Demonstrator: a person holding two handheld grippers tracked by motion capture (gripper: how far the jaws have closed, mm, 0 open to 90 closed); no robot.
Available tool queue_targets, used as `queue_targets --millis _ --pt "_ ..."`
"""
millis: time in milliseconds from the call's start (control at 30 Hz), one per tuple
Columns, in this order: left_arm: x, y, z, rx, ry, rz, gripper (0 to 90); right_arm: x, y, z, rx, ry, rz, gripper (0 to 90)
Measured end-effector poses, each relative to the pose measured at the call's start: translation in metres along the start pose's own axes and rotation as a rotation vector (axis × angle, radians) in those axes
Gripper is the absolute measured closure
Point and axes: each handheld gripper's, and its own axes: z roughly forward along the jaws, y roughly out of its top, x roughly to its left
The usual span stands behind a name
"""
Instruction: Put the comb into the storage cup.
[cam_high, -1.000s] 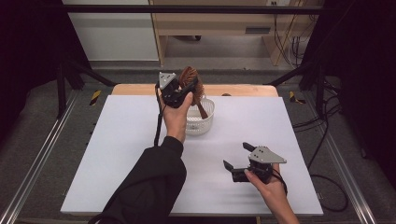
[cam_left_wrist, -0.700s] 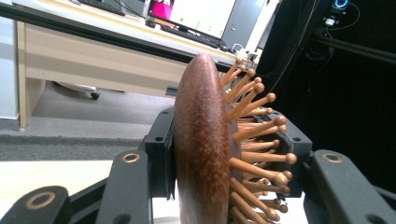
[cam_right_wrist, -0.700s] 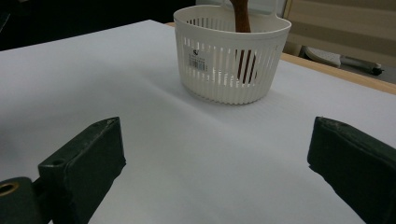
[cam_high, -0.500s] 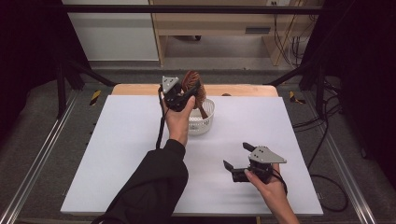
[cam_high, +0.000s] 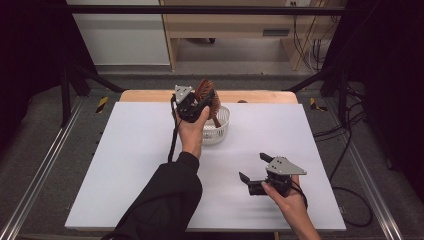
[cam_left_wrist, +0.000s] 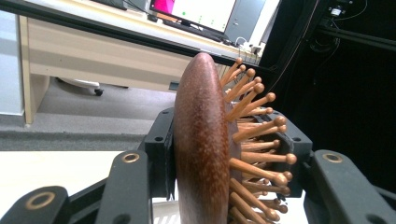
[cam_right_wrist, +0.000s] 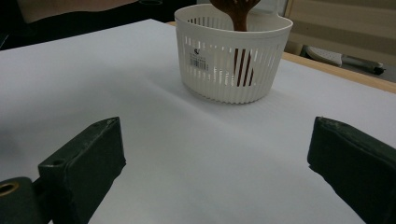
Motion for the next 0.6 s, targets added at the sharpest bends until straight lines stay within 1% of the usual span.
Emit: queue_targets --millis 367,600 --pt "0.0030 -0.0048 -0.0014 0.002 0.003 -0.009 50.9 0.0004 0.0001 0.0001 0.001 0.000 0.001 4.2" --pt "0.0041 -0.0055 -0.0031 0.002 0.003 -0.006 50.6 0.0006 0.0000 0.0004 0.001 0.001 0.003 4.2"
